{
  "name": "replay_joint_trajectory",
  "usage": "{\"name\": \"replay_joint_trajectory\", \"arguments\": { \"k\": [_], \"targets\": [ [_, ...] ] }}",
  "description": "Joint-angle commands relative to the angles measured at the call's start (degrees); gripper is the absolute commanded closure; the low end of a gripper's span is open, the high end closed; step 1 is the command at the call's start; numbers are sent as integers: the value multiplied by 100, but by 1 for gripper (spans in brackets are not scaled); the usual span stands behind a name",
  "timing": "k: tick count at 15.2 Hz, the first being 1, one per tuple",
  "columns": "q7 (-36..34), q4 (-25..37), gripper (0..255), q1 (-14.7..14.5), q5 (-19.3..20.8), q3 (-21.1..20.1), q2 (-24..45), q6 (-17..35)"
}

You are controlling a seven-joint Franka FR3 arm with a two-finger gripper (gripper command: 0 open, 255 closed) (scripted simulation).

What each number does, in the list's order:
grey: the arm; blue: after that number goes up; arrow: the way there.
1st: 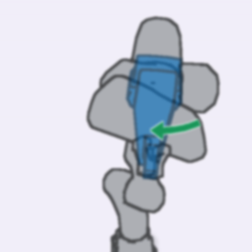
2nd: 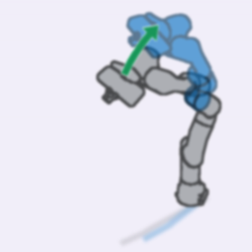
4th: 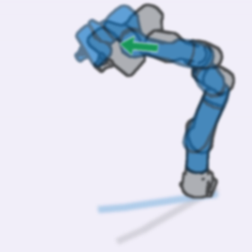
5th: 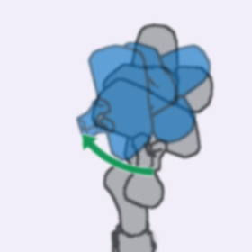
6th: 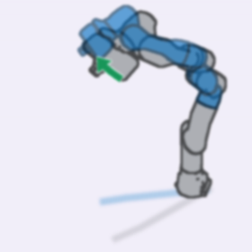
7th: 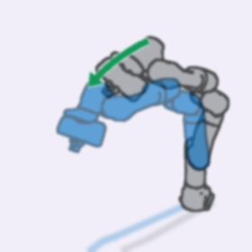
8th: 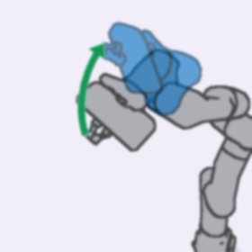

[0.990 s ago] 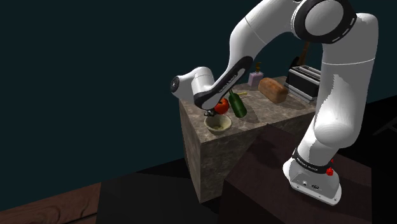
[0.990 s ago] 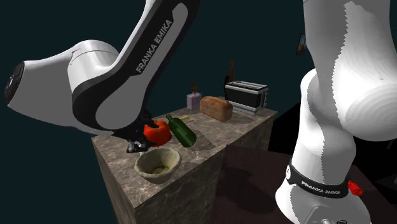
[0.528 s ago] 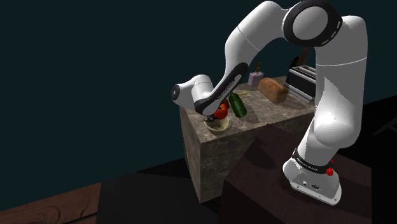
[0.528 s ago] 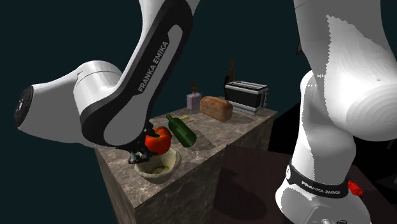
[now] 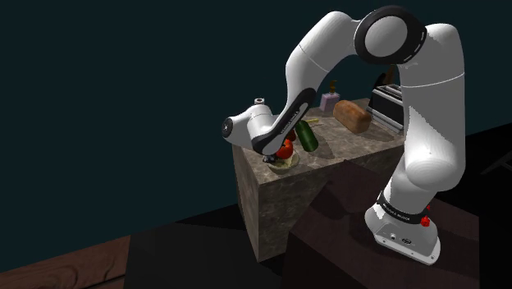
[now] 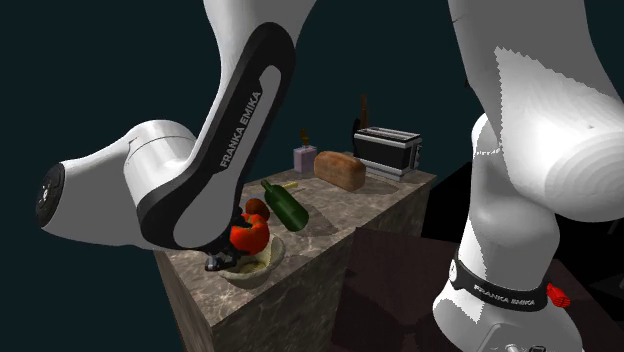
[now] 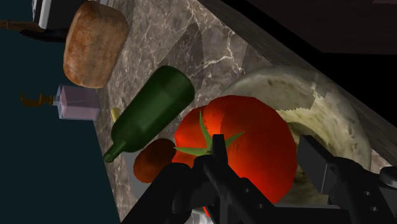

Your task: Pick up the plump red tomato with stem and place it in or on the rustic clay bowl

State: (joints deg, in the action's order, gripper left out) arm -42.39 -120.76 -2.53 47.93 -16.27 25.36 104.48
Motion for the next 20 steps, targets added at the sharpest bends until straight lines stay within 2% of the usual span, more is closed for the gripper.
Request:
{"name": "replay_joint_trajectory", "arguments": {
  "k": [1, 5, 6, 11, 15, 20],
  "targets": [
    [-6, -1, 255, 1, 6, 3, 7, 8],
    [-6, -1, 255, 1, 6, 3, 7, 8],
    [-6, -1, 0, 1, 6, 3, 7, 8],
    [-6, -1, 0, 1, 6, 3, 7, 8],
    [145, 434, 0, -229, -325, -197, -83, -549],
    [145, 434, 0, -228, -325, -197, -83, -550]
  ]
}}
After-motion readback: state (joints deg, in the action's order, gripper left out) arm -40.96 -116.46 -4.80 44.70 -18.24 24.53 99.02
